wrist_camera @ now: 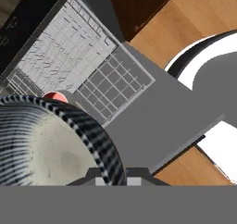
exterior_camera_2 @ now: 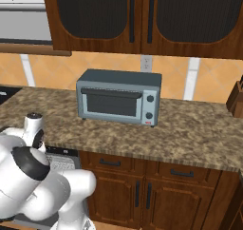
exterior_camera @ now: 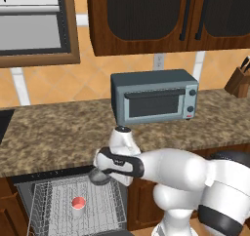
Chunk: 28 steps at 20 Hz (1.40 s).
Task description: Pick up the cup and bowl from the counter, place them in the dishwasher, and close the dishwasher door.
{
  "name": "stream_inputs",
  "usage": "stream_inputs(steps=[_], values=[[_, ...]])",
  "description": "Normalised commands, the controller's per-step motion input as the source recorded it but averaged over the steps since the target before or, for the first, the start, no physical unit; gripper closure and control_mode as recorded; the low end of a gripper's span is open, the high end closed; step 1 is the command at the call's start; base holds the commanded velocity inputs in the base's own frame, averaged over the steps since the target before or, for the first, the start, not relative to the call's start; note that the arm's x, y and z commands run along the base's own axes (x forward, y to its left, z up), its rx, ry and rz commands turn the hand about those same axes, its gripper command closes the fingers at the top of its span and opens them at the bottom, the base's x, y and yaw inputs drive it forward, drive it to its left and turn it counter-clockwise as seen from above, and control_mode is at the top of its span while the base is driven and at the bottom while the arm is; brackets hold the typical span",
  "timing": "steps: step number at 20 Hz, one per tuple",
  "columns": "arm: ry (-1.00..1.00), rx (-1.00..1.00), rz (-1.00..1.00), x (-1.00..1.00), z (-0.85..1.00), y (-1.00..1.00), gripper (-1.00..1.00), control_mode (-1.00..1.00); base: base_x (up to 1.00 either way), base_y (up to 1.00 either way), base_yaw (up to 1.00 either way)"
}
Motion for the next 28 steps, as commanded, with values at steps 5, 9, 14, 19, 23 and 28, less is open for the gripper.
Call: stream_inputs(steps=[5,9,14,19,23,28], values=[[0.03,-0.04,-0.21,-0.22,-0.36,0.41,1.0,-1.0,0.0,0.0,0.0],[0.09,-0.17,-0.19,0.0,-0.91,0.28,1.0,-1.0,0.0,0.0,0.0],[0.0,-0.11,-0.18,0.0,-0.81,0.06,1.0,-1.0,0.0,0.0,0.0],[0.0,-0.02,-0.18,0.21,-0.42,0.0,1.0,-1.0,0.0,0.0,0.0],[0.0,0.0,-0.11,0.34,-0.05,-0.02,1.0,-1.0,0.0,0.0,0.0],[0.01,0.01,-0.1,0.25,0.0,-0.05,1.0,-1.0,0.0,0.0,0.0]])
